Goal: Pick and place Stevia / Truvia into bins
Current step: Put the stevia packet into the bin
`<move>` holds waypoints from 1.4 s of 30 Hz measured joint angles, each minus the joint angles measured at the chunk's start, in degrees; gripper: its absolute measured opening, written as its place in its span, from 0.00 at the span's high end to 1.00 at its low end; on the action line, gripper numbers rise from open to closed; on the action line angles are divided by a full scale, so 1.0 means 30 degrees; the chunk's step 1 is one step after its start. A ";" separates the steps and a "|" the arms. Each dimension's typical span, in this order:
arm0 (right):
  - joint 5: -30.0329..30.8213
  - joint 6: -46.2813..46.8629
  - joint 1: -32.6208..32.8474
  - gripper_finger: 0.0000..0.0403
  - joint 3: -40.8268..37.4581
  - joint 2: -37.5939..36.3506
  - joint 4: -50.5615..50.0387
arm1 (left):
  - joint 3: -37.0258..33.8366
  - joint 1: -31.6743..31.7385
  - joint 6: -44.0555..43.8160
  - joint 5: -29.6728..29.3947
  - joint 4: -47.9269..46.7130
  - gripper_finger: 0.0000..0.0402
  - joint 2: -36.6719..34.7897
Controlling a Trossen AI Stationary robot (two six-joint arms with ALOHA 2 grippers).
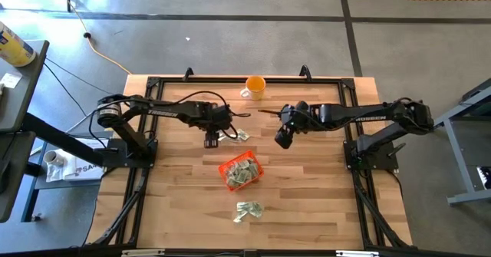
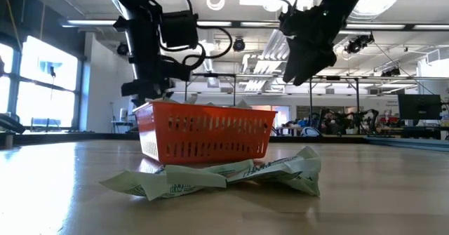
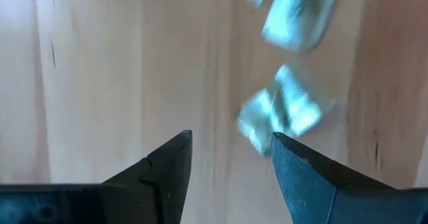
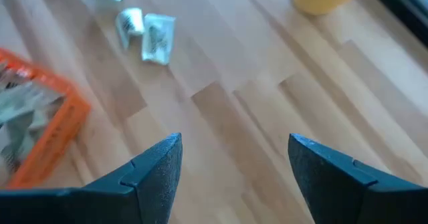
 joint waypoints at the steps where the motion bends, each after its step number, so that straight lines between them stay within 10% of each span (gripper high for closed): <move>1: 0.0070 -0.0047 -0.0148 0.35 0.0000 0.0000 0.0148 | -0.0131 -0.0143 0.0886 0.0056 0.0675 0.41 -0.0013; 17: 0.0274 0.0779 -0.0639 0.35 -0.0007 0.0007 0.0624 | -0.0680 -0.0275 0.4562 0.4205 0.2665 0.28 0.2332; 29: 0.0123 0.0723 -0.0624 0.35 -0.0004 0.0015 0.0324 | 0.0116 0.0379 0.2241 0.3832 0.1011 0.92 0.2401; 36: -0.0212 0.0518 -0.0524 0.35 -0.0015 0.0019 -0.0345 | 0.2859 0.0208 -0.4114 0.9701 -0.2357 0.88 0.0623; 42: -0.0237 -0.0491 0.0113 0.35 -0.0015 0.0022 -0.0206 | 0.4191 -0.1816 -0.6523 1.4481 0.0986 0.92 -0.0466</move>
